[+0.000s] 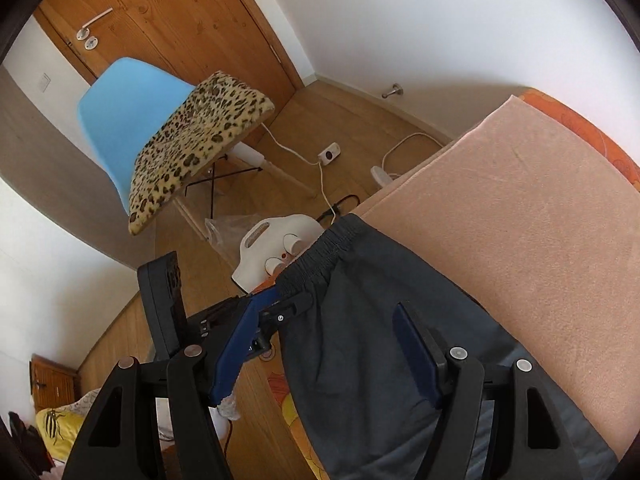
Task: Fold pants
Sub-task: 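Grasp the folded pants waistband with the left tool while the right tool grasps beside it, then lift the waistband with both tools and carry it over the pants legs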
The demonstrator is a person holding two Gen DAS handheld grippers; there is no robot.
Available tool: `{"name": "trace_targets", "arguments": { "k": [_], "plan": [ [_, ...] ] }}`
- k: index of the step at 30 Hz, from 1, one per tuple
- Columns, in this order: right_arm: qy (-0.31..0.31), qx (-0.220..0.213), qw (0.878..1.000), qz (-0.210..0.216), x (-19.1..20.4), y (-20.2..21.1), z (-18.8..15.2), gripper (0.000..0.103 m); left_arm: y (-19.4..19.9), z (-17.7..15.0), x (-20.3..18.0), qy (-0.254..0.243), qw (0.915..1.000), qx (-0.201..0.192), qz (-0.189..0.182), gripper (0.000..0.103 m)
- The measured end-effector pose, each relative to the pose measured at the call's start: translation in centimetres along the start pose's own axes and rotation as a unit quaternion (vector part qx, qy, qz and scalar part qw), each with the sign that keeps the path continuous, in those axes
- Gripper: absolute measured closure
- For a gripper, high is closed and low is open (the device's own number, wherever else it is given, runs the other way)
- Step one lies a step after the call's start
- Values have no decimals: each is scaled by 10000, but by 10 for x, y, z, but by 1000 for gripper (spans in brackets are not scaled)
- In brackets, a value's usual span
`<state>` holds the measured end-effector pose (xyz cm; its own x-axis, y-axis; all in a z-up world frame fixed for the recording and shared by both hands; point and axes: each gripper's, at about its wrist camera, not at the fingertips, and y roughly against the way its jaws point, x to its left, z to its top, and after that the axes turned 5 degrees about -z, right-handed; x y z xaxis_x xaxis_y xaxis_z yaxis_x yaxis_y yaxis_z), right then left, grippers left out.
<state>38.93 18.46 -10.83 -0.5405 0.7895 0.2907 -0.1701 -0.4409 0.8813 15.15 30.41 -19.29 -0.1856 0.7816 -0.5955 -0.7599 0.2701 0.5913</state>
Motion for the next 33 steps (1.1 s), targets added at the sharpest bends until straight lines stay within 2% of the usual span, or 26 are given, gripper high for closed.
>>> {"name": "trace_targets", "arguments": {
  "k": [1,2,5,9,14,17,19,20,21,22,24,25,26,28,30,33],
  "plan": [
    [25,159,9998,-128,6,-13,8,31,0,-1,0,-27,10000,-42,8,76],
    [-7,291,9992,-258,12,-26,17,31,-1,-2,1,-48,10000,-85,12,80],
    [-190,683,9971,-277,21,-61,35,31,2,-5,1,-139,9996,-252,-32,85],
    [-328,1109,9921,-482,29,-101,52,31,4,-8,-9,-483,9978,-452,16,87],
    [-111,1462,9857,-835,38,-132,61,31,3,-13,-24,-1019,9934,-527,67,88],
    [24,1735,9783,-1129,39,-151,63,39,2,-17,-31,-1256,9905,-551,78,88],
    [147,1771,9757,-1279,41,-157,62,41,2,-20,-34,-1347,9893,-558,86,88],
    [214,1763,9749,-1340,42,-158,61,46,1,-21,-34,-1370,9890,-554,95,88],
    [315,1741,9734,-1455,43,-159,59,55,1,-22,-34,-1387,9888,-543,99,88],
    [430,1720,9715,-1572,44,-158,58,59,1,-22,-34,-1409,9886,-525,114,88],
    [456,1674,9730,-1523,41,-156,58,66,3,-25,-35,-1446,9877,-548,219,87],
    [389,1647,9747,-1460,37,-154,58,68,6,-27,-35,-1456,9872,-588,294,84],
    [295,1626,9766,-1379,34,-152,59,73,8,-27,-35,-1438,9869,-612,403,69],
    [137,1544,9802,-1235,29,-147,59,81,11,-26,-32,-1312,9879,-655,504,47],
    [17,1460,9828,-1130,26,-143,57,88,9,-20,-26,-1108,9912,-606,404,46],
    [-136,1356,9856,-998,21,-136,55,90,1,-12,-21,-909,9945,-468,237,46]
  ]
}}
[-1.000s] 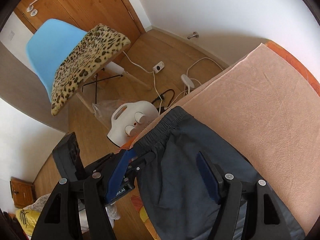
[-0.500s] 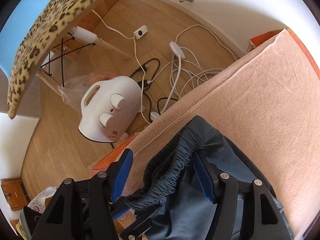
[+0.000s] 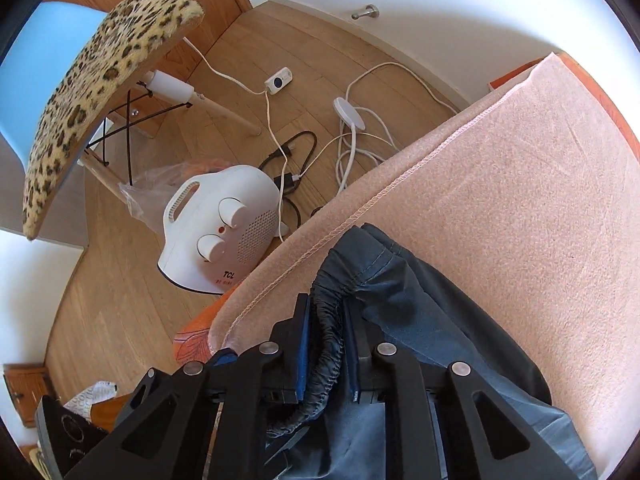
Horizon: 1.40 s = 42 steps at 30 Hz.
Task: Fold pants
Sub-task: 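Lift the waistband with both tools and carry it over the pants legs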
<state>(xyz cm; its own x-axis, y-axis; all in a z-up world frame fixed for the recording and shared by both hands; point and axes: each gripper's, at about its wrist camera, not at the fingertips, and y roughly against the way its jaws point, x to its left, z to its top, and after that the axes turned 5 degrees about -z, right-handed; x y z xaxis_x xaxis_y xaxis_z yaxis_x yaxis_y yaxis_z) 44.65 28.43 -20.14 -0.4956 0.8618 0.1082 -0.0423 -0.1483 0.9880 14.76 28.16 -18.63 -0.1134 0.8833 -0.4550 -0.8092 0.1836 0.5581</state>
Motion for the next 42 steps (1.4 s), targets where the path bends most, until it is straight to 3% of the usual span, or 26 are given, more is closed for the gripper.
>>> {"name": "trace_targets", "arguments": {
  "k": [3,5,7,9,12,19,21,22,23,27,32,36,40,42],
  "plan": [
    [-158,-60,9997,190,-8,5,-3,90,-5,4,-4,-105,9997,3,-230,51],
    [-174,-71,9995,273,-13,8,-3,90,-10,6,-6,-103,9991,64,-405,80],
    [-126,-23,9992,375,-16,10,-2,84,-13,6,-9,-124,9987,49,-500,91],
    [-80,26,9997,244,-17,10,-1,64,-10,3,-14,-263,9984,-56,-494,93],
    [-109,107,9997,209,-20,13,2,52,0,0,-29,-633,9969,-238,-409,94],
    [168,412,9989,175,-13,28,3,48,14,-5,-69,-1559,9860,-513,-292,94],
    [189,478,9986,111,-14,31,0,50,17,-9,-83,-1797,9817,-513,-352,94],
    [229,475,9986,-40,-14,33,-2,57,18,-10,-88,-1895,9798,-497,-395,94],
    [283,471,9984,-153,-14,34,-6,73,19,-12,-94,-1977,9782,-473,-424,94],
    [108,228,9996,-86,-33,51,-25,87,27,-13,-110,-2132,9742,-444,-586,94],
    [-517,-285,9977,322,-77,92,-58,90,40,-18,-144,-2475,9637,-436,-896,96],
    [-1009,-770,9904,551,-119,131,-101,91,48,-22,-183,-2693,9524,-260,-1404,96],
    [-1567,-1221,9774,721,-169,166,-154,91,50,-31,-228,-2854,9362,231,-2040,95],
    [-1844,-1424,9695,757,-193,181,-185,91,51,-40,-249,-2913,9276,567,-2268,90]
  ]
}}
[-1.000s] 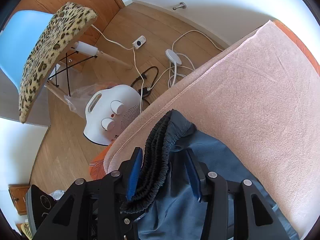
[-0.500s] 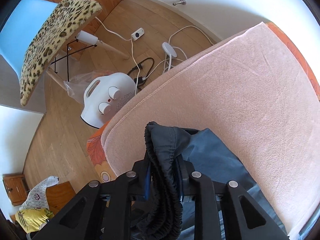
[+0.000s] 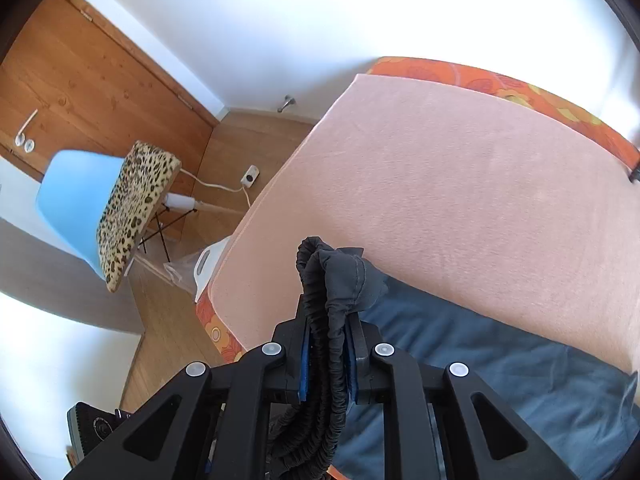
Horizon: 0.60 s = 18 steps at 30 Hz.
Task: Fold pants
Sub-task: 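Lift the waistband with both tools and carry it over the pants legs, then lay the waistband onto the leg hems and open both tools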
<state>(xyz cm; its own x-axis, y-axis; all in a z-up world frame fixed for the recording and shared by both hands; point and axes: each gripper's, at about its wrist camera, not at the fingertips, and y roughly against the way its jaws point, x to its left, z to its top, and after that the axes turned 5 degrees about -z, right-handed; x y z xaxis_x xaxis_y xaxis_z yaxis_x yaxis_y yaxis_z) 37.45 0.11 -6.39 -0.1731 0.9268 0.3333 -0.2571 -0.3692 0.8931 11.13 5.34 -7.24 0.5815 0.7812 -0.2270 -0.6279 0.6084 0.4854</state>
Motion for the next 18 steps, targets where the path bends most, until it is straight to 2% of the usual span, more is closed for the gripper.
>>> {"name": "trace_targets", "arguments": {
  "k": [2,5,8,11,14,18],
  "plan": [
    [-231,-187,9996,5,-29,22,-17,91,-5,2,-16,-5,9995,176,-274,73],
    [-523,-440,9976,-49,-71,51,-46,91,-5,3,-22,80,9984,299,-468,59],
    [-807,-712,9941,-104,-109,75,-77,91,-2,2,-14,178,9987,363,-312,57],
    [-1173,-1007,9880,27,-149,97,-117,91,-5,-3,2,436,9977,505,-107,57],
    [-1548,-1230,9802,70,-190,114,-158,91,-19,-13,11,681,9950,728,53,57],
    [-2028,-1429,9687,33,-240,126,-207,91,-48,-20,1,608,9929,1009,181,57]
  ]
}}
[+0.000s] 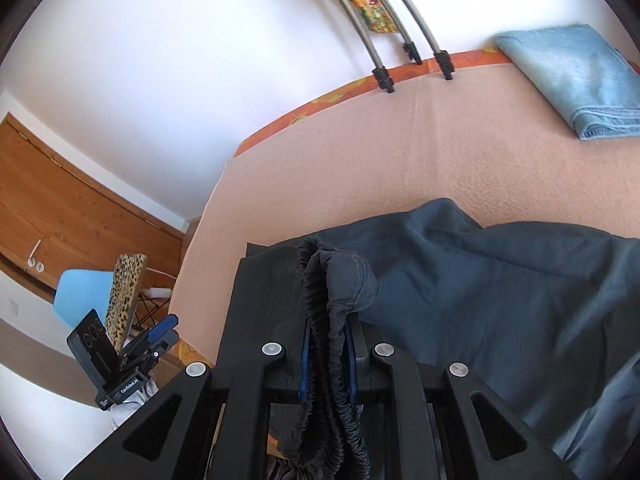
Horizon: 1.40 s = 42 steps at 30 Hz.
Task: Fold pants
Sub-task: 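Lay the waistband onto the leg hems and open both tools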
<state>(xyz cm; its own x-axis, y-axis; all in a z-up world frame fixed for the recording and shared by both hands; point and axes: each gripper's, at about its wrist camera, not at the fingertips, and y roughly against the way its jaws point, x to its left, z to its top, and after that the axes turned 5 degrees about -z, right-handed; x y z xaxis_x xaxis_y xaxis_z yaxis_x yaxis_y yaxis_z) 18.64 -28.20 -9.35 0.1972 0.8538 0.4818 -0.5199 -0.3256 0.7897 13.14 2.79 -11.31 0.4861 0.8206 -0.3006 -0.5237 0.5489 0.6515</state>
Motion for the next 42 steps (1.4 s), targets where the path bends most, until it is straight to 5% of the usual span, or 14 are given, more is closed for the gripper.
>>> {"name": "trace_targets", "arguments": {
  "k": [13,24,28,33,36,38,42],
  "plan": [
    [-871,-531,9942,-351,-138,82,-38,91,-61,10,-70,-657,9962,475,-330,57],
    [-927,-754,9890,-876,-209,121,-37,91,-83,7,-95,-953,9925,677,-362,57],
    [-945,-580,9904,-829,-225,119,-34,80,-90,5,-98,-1042,9911,766,-316,57],
    [-817,-533,9825,-1587,-230,128,-35,66,-86,4,-100,-1087,9911,715,-291,57],
    [-719,-822,9759,-1887,-224,145,-37,65,-83,5,-98,-1004,9920,682,-350,57],
    [-564,-997,9792,-1674,-216,152,-37,65,-80,6,-97,-977,9923,666,-383,57],
    [-327,-771,9828,-1648,-204,138,-30,65,-77,5,-97,-990,9922,660,-376,57]
  ]
}}
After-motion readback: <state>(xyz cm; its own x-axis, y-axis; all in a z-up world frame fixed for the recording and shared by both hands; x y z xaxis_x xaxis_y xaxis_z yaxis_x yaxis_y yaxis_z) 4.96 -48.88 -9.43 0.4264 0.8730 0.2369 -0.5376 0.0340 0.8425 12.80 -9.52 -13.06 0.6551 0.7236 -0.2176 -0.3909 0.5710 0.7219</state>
